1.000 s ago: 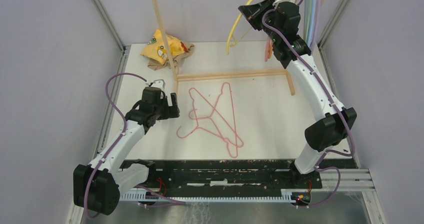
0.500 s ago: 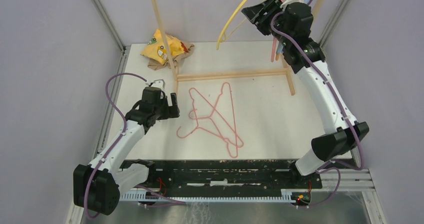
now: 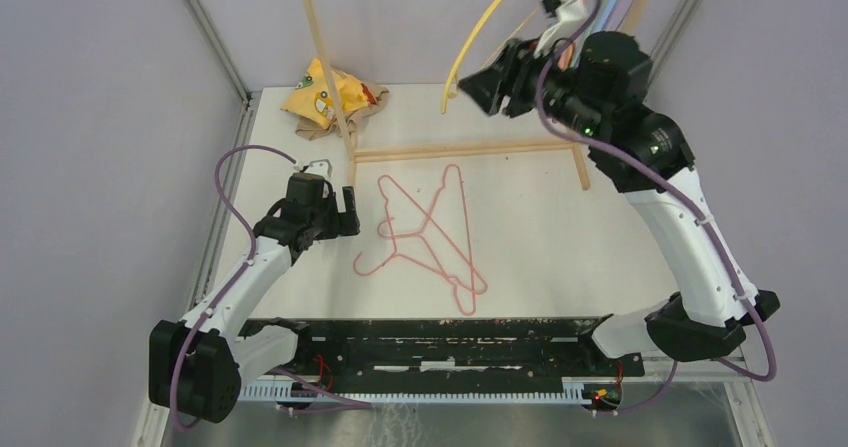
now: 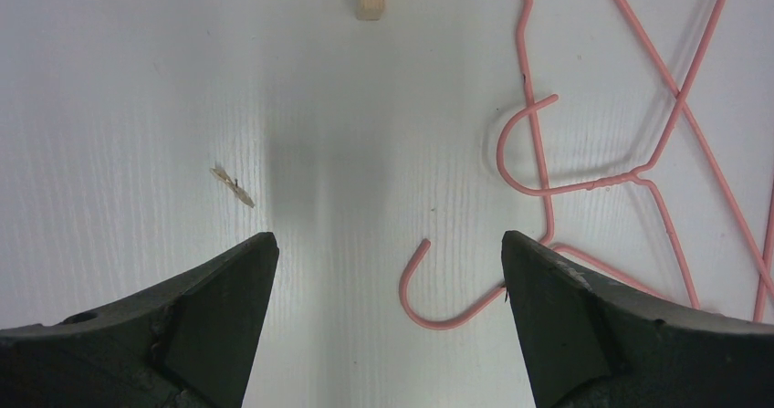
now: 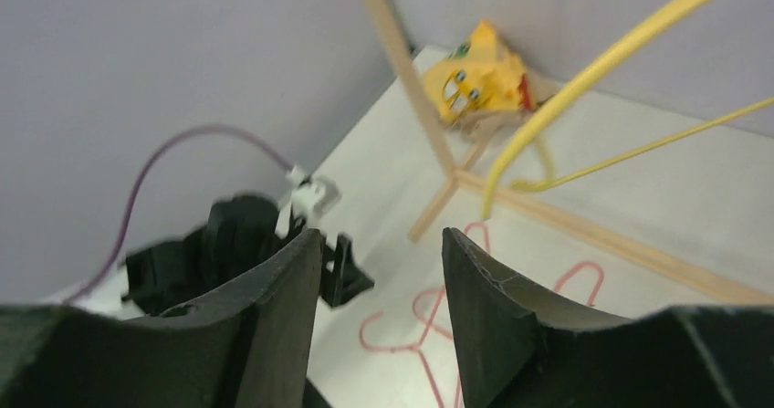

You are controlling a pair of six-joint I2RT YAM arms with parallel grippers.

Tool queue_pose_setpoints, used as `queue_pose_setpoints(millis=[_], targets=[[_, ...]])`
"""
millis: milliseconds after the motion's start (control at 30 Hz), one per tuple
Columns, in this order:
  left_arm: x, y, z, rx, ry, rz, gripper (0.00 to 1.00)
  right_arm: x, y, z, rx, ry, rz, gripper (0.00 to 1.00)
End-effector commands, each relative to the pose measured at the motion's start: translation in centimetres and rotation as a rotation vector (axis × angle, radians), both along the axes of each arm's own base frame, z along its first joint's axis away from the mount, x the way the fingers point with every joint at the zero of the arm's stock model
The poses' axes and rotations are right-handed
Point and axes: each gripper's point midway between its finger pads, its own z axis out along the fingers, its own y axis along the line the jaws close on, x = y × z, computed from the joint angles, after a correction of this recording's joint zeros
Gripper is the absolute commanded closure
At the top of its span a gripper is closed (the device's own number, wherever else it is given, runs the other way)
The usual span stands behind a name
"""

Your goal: Organize the hangers

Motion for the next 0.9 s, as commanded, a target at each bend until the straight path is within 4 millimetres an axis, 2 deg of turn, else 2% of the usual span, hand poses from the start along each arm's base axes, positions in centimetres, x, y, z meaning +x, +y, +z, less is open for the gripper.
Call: queue_pose_setpoints(millis=[0,67,233,333,467,600,700,867], targets=[[1.5,-0.6,1.8,-0.033,-0.057,0.010,0.01,-4.8,4.8,-7.7,-0.294,0.062,0.251,0.42],[1.5,-0.8,1.8,-0.042,-0.057,0.013,0.01,-6.6,6.3,-11.2,-0.376,0.103,0.320,0.43],[1.3,-0.7,1.2,-0.049,-0.040,0.031,0.01,-9.9,7.8,-21.4,-0.618,0.272,0.409,0.46],[1.1,-0.7,1.0,-0.059,-0.035,0.044,0.01,-10.6,8.2,-26.6,-0.662,0.371,0.421,0.47],[0.8,-0.7,0.9,-0.067,-0.032,0.047,0.01,-10.4,8.0,-33.8,-0.760,0.483,0.412,0.49],[0.6,-0.7,0.6,-0.068,-0.023,0.044,0.01,-9.6,8.7,-38.7,-0.828,0.551,0.400,0.52],[0.6,-0.8,0.6,-0.073,-0.019,0.043,0.01,-8.7,9.9,-41.2,-0.847,0.580,0.391,0.57],[0.6,-0.9,1.0,-0.086,-0.033,0.051,0.01,-7.1,11.3,-44.8,-0.867,0.600,0.358,0.58]])
